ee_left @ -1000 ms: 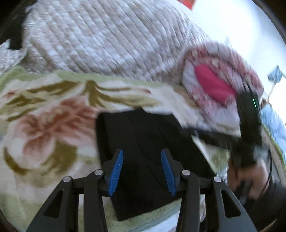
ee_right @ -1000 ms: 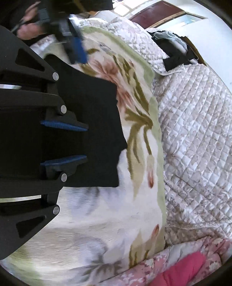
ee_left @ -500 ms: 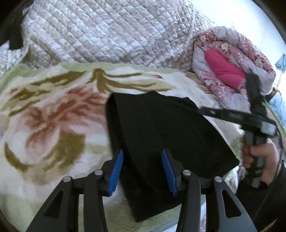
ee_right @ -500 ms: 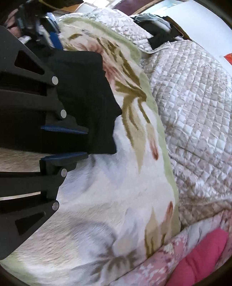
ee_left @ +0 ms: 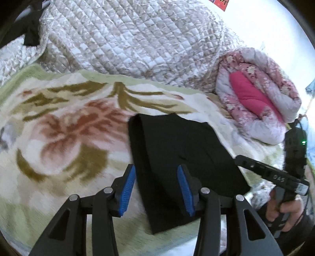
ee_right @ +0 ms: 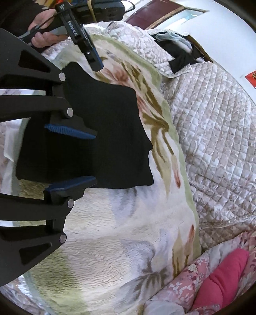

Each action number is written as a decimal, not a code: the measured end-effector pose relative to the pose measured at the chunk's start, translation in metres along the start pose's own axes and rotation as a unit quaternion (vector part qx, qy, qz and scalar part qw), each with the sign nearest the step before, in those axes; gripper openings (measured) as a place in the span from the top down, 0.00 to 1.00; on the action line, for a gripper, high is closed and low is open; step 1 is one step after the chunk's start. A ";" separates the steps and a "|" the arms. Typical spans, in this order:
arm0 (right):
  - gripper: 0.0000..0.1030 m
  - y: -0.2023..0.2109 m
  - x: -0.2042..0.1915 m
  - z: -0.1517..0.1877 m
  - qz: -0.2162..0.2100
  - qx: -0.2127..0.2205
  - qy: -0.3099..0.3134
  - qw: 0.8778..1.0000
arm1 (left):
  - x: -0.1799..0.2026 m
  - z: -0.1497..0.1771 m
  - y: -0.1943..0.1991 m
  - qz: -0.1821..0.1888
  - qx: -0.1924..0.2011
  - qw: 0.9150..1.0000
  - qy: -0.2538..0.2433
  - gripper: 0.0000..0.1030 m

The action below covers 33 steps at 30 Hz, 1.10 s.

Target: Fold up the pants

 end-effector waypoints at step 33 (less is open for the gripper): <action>0.53 -0.016 0.011 0.002 -0.001 -0.024 -0.030 0.999 | -0.001 0.010 -0.025 -0.011 -0.032 0.999 0.014 0.48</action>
Point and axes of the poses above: each gripper's, at about its wrist camera, not at the fingertips, and y roughly against the way its jaws point, x to its right, z to its underside, the point moved 6 cm from there along -y, roughly the way its jaws point, and after that the axes turned 10 degrees about z, right-handed, at the moved point
